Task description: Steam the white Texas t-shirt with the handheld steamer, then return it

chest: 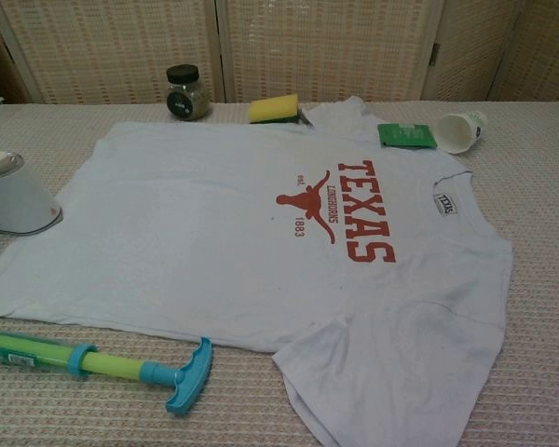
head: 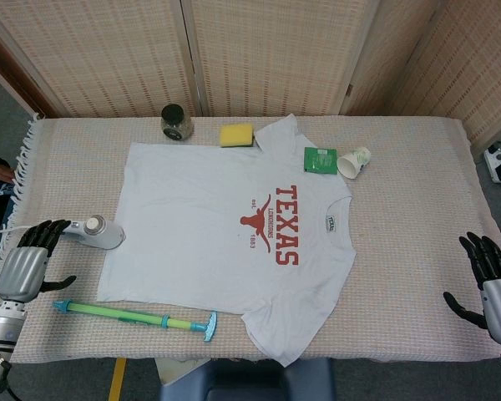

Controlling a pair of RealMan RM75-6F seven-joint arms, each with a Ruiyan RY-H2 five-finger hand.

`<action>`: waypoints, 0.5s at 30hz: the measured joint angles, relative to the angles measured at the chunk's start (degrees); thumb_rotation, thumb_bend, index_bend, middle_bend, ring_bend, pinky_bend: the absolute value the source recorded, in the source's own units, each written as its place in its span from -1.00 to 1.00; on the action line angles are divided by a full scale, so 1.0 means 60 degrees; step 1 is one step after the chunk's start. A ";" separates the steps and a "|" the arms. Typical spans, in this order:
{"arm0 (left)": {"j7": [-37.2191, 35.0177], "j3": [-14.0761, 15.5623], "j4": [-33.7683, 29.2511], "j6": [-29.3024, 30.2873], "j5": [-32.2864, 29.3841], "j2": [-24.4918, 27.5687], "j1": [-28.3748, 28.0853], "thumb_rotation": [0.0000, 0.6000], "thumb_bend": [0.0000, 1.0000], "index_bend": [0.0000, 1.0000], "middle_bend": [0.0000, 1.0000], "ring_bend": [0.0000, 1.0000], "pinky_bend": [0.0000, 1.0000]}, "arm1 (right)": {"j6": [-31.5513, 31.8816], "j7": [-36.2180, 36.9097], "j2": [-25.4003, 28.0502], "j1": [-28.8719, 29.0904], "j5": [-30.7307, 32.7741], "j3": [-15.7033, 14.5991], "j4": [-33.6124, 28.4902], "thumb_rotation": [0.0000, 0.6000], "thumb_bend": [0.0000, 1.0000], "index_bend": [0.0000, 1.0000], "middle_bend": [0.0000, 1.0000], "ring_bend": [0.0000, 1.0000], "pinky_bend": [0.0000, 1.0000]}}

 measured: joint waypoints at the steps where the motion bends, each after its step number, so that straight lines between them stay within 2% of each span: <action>1: 0.0038 -0.0048 0.0107 -0.0245 -0.0113 -0.0041 -0.0150 1.00 -0.70 -0.71 -0.68 -0.79 -0.68 | 0.0040 -0.0044 0.0058 -0.0013 0.0002 0.0015 -0.0061 1.00 -0.63 -1.00 -0.89 -0.92 -0.66; 9: 0.0453 -0.0398 0.1659 -0.2275 -0.1380 -0.0731 -0.1375 1.00 -0.70 -0.66 -0.67 -0.79 -0.69 | 0.0017 -0.0322 0.0432 -0.0054 0.0085 0.0065 -0.0473 1.00 -0.63 -1.00 -0.89 -0.92 -0.66; 15: 0.0822 -0.0580 0.3012 -0.3220 -0.2346 -0.1347 -0.1984 1.00 -0.66 -0.60 -0.57 -0.72 -0.68 | 0.0021 -0.0385 0.0458 -0.0111 0.0102 0.0033 -0.0580 1.00 -0.63 -1.00 -0.88 -0.92 -0.66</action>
